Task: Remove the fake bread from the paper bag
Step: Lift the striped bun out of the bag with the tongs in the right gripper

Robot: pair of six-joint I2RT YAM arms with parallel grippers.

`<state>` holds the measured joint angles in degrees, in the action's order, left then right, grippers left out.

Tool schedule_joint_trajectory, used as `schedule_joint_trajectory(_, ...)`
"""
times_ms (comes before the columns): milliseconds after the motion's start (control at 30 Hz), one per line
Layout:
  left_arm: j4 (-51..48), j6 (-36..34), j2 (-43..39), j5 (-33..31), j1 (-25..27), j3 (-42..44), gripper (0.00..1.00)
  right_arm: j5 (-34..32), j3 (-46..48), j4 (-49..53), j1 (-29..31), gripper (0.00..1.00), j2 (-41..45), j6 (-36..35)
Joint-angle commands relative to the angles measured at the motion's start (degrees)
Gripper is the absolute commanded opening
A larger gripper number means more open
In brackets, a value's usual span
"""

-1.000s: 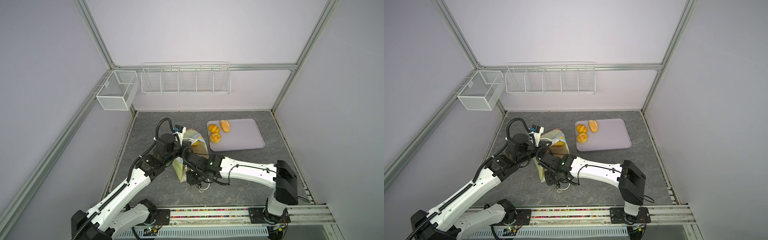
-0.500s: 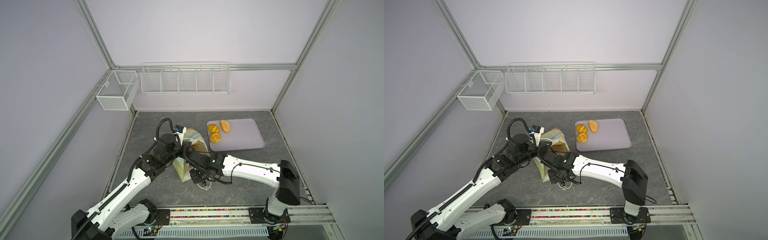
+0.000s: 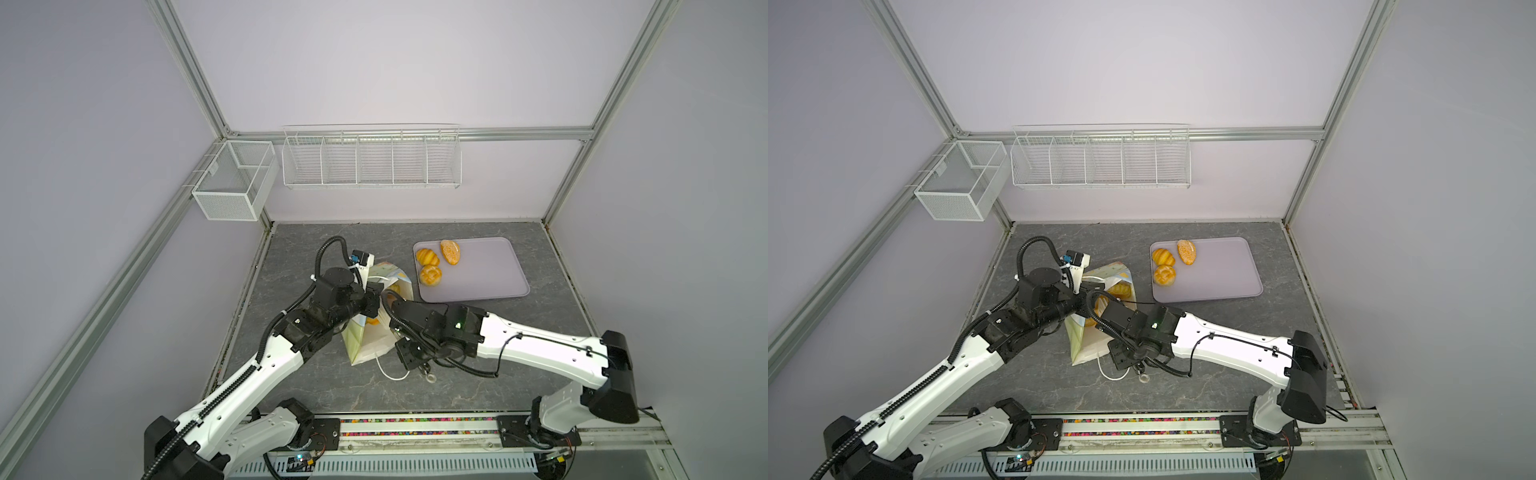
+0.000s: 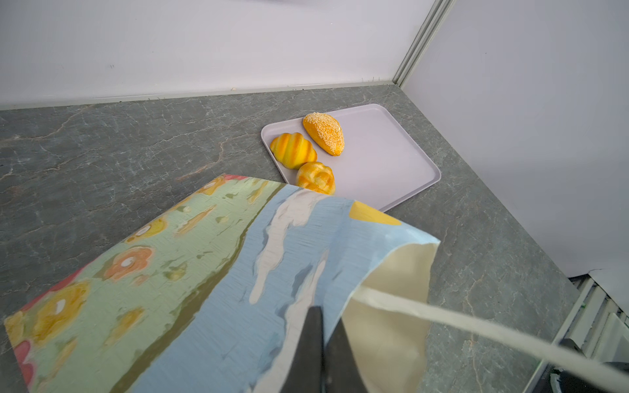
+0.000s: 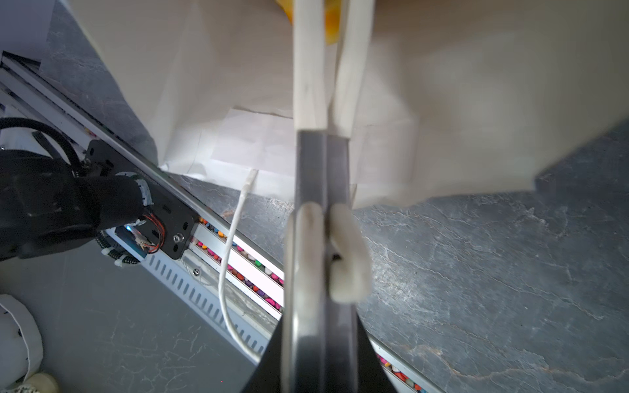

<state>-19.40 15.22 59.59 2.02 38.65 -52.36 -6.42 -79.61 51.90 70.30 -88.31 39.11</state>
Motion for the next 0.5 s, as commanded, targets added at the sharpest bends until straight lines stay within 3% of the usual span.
schedule_joint_trajectory(0, -1.2, 1.1, 1.7, -3.7, -0.1, -3.4, 0.00, -1.3, 1.4, -0.6, 0.2, 0.07, 2.5, -1.0)
schedule_joint_trajectory(467, -1.8, 1.0, 7.4, -6.5, -0.6, -7.8, 0.00, -1.8, 1.5, 2.5, -0.8, 0.06, 5.9, -4.3)
